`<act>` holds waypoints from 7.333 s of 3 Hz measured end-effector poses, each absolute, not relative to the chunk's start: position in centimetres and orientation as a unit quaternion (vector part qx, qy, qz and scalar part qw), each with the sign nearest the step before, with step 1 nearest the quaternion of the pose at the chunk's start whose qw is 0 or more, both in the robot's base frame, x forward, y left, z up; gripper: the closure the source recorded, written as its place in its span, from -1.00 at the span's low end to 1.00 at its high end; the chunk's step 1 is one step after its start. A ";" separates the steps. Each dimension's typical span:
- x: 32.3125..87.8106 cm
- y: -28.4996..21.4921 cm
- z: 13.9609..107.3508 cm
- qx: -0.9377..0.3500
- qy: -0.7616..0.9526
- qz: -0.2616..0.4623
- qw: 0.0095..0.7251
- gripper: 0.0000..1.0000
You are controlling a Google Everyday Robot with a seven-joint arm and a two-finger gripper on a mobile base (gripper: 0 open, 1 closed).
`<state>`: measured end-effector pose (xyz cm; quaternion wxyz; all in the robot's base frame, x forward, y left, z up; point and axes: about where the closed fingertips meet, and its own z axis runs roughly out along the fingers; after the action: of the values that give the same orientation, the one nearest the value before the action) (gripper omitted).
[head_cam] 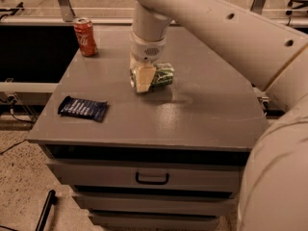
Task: Place green can upright
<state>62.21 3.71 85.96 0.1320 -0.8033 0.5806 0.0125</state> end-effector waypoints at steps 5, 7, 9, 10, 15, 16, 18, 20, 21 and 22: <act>64.7 -1.5 93.6 -0.717 0.620 0.146 0.285 1.00; 68.4 1.5 96.2 -0.683 0.591 0.152 0.401 1.00; 71.3 3.9 98.7 -0.635 0.564 0.160 0.502 1.00; 70.3 5.3 97.6 -0.601 0.570 0.231 0.511 1.00; 66.4 10.5 98.2 -0.443 0.539 0.471 0.540 1.00; 66.8 10.8 96.3 -0.444 0.529 0.482 0.539 1.00; 67.5 10.2 94.2 -0.460 0.517 0.462 0.555 0.21; 67.7 9.6 94.0 -0.467 0.507 0.446 0.572 -0.71; 67.8 9.2 93.1 -0.467 0.521 0.439 0.563 -1.00; 68.0 9.1 92.0 -0.461 0.542 0.436 0.550 -1.00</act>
Offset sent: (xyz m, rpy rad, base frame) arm 0.0228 -0.1197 0.1124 0.5922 0.1184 -0.2491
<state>68.00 9.15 91.96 0.5505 -0.4611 0.5425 0.4360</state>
